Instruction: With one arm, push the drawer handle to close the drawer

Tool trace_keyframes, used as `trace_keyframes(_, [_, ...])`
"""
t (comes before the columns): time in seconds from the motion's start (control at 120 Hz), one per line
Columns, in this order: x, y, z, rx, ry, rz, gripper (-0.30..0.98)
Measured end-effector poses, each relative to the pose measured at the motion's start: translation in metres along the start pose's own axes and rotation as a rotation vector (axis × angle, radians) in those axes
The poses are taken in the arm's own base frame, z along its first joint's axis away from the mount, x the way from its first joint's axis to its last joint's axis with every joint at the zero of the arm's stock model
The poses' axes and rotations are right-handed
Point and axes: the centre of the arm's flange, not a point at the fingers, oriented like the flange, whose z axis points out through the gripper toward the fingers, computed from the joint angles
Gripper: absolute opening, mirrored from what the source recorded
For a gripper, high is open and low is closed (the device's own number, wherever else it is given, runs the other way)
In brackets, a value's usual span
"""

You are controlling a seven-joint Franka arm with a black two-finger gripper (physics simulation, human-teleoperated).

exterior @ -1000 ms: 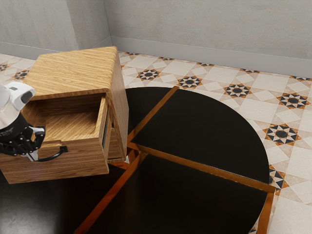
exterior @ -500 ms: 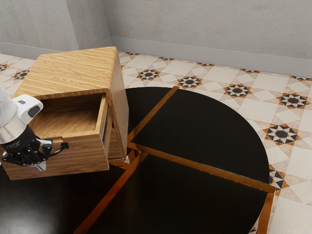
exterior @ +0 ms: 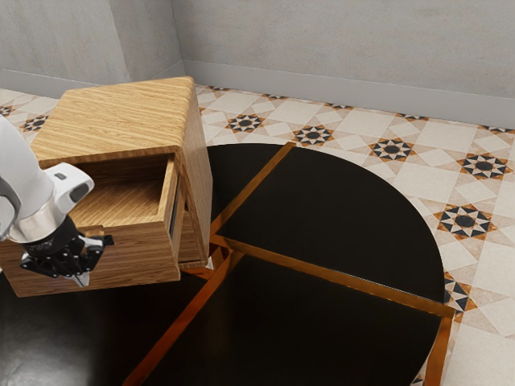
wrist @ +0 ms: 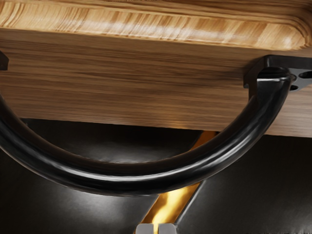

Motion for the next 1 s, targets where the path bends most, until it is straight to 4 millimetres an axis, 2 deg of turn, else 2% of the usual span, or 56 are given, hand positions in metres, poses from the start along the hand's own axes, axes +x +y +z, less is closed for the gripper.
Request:
trace_keyframes(0.325, [0.004, -0.001, 0.001, 0.018, 0.003, 0.114, -0.1])
trace_keyframes(1.0, [0.053, 0.009, 0.0, 0.051, 0.011, 0.185, -0.1])
